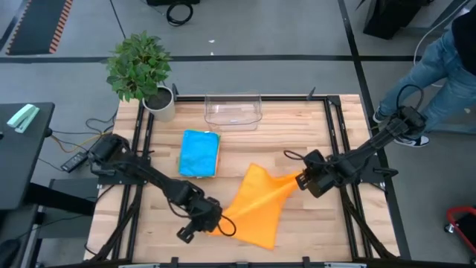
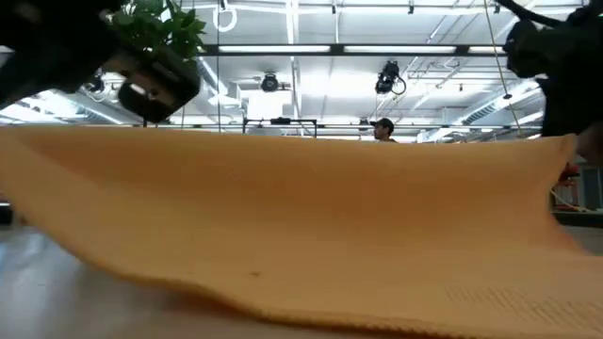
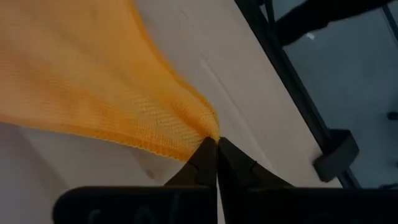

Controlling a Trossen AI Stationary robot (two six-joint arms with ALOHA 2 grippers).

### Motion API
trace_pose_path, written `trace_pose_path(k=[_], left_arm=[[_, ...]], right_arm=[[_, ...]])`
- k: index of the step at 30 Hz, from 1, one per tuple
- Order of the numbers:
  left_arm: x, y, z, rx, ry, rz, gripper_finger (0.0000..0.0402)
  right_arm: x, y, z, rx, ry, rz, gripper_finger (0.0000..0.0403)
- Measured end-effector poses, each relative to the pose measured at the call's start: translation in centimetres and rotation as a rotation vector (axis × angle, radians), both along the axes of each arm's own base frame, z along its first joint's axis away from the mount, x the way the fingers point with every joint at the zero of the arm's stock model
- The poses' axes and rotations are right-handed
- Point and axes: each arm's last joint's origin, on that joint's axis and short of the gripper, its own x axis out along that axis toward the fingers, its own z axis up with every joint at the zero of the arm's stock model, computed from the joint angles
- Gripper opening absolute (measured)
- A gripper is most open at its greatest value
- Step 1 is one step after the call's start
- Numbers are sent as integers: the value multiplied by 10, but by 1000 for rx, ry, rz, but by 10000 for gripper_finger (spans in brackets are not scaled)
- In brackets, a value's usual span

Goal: Fold microfiber towels
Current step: Fold the orange microfiber cloth

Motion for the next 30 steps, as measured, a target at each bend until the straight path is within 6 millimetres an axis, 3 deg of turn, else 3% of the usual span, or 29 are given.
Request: trace_pose_path(k=[4, 10, 16, 20, 22, 24, 27, 30], left_arm=[[4, 6, 8, -17, -48, 10, 7], [9, 11, 5, -22, -44, 52, 35], [8, 13, 7, -56, 6, 105, 98], [0, 18, 23, -224, 137, 94, 160], [-4, 23, 37, -332, 169, 52, 187], [-7, 30, 54, -377, 124, 43, 205], [-4, 44, 71, -199, -133, 160, 209], [14, 59, 73, 14, -370, 301, 174]], right_arm=[[7, -13, 0, -41, 11, -21, 29], [15, -29, 1, 21, 80, 8, 120], [23, -27, 18, 76, 39, 42, 191], [44, 12, 34, 206, -262, 160, 193], [55, 38, 29, 223, -379, 199, 183], [62, 59, 12, 223, -360, 213, 167], [73, 89, -13, 240, -330, 221, 120], [87, 117, -32, 259, -337, 257, 47]])
